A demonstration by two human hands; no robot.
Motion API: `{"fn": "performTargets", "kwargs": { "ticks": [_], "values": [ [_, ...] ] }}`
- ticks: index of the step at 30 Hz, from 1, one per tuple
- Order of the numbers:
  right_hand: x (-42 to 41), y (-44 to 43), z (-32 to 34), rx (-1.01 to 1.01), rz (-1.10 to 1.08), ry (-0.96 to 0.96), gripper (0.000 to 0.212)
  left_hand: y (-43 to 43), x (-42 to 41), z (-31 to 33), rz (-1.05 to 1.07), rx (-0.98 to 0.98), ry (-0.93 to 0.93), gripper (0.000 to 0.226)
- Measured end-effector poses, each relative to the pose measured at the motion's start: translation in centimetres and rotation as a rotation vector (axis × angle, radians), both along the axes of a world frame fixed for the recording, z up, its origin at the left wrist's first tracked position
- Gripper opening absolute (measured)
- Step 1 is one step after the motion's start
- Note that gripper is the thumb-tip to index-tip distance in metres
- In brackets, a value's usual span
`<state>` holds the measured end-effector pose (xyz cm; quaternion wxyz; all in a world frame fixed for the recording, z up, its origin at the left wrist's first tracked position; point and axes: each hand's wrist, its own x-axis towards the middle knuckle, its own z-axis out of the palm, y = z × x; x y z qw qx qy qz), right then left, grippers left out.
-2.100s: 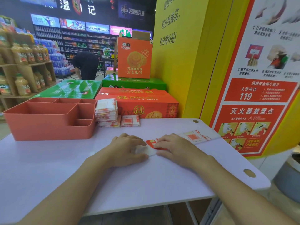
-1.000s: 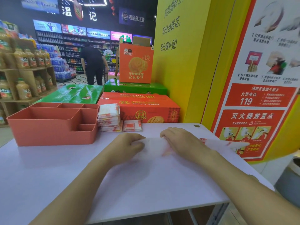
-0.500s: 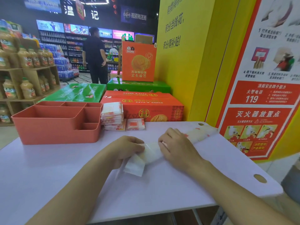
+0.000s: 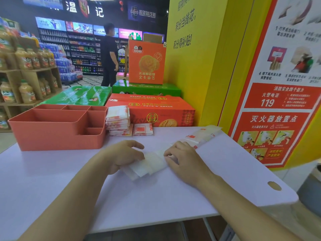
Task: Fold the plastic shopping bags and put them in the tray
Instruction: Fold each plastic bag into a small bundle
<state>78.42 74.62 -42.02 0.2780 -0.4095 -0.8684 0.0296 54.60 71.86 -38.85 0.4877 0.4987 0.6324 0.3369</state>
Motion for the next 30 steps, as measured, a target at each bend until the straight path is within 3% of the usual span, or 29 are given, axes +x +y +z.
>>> {"fn": "performTargets", "kwargs": {
  "ticks": [2, 7, 11, 15, 19, 26, 30],
  "values": [
    [-0.2, -0.7, 0.3, -0.023, 0.081, 0.041, 0.024, 0.0, 0.3, 0.0, 0.01, 0.023, -0.047, 0.03],
    [-0.8, -2.0, 0.6, -0.082, 0.174, -0.101, 0.046, -0.5, 0.8, 0.8, 0.033, 0.078, -0.222, 0.023],
    [-0.7, -2.4, 1.0, -0.061, 0.152, -0.141, 0.042, -1.0, 1.3, 1.5, 0.053, 0.056, -0.396, 0.026],
    [-1.4, -2.7, 1.2, -0.051, 0.049, -0.115, 0.048, -1.3, 1.4, 1.6, 0.044, 0.01, -0.381, 0.026],
    [-1.5, -2.1, 0.8, -0.144, 0.029, 0.064, 0.022, -1.2, 1.2, 1.2, 0.033, 0.008, -0.234, 0.021],
    [-1.2, -1.5, 0.4, -0.202, -0.014, 0.084, 0.047, -0.5, 1.1, -0.1, -0.057, 0.234, 0.35, 0.026],
    [-1.0, -1.3, 0.0, -0.06, 0.012, 0.022, 0.033, -0.4, 1.3, -0.5, -0.136, 0.341, 0.594, 0.029]
  ]
}}
